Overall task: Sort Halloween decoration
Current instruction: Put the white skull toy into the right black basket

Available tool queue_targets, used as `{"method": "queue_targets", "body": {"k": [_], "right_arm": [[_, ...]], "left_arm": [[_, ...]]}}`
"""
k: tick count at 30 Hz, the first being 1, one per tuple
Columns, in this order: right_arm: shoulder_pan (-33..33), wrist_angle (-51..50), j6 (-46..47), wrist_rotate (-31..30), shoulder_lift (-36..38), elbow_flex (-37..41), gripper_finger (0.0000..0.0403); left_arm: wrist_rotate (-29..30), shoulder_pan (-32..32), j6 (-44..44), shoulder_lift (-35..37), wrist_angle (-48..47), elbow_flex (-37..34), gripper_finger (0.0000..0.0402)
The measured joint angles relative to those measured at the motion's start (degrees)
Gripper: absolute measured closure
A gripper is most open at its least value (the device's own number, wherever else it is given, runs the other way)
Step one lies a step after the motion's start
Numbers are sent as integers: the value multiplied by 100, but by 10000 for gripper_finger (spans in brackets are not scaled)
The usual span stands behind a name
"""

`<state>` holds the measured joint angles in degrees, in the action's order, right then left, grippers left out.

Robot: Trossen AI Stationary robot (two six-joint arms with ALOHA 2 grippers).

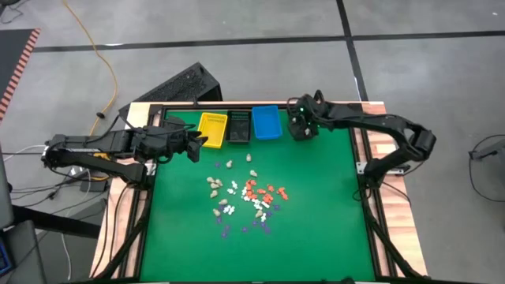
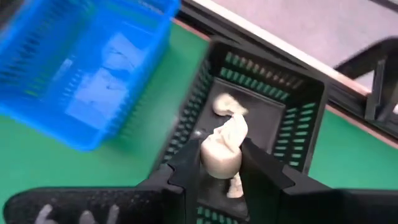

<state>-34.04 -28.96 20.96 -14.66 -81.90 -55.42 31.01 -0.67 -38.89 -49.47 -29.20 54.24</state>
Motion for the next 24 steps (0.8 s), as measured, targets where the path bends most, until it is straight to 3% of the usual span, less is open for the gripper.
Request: {"method": "queue_targets", "body": {"k": [7,13,17,24], "right_arm": [[-314,34,-200,482,-399,0,218],[-324,196,-97,836,-207,2,179],[175,797,-46,1549,-5,0,178],[1572,1763,-671,1665,-314,-1,182]], "left_arm": [[-9,0,-90,0,-1,0,226],[-4,0,-99,0,-1,0,226],[53,0,-75,0,-1,0,226],[118,0,-64,-2,-3,0,226]]}}
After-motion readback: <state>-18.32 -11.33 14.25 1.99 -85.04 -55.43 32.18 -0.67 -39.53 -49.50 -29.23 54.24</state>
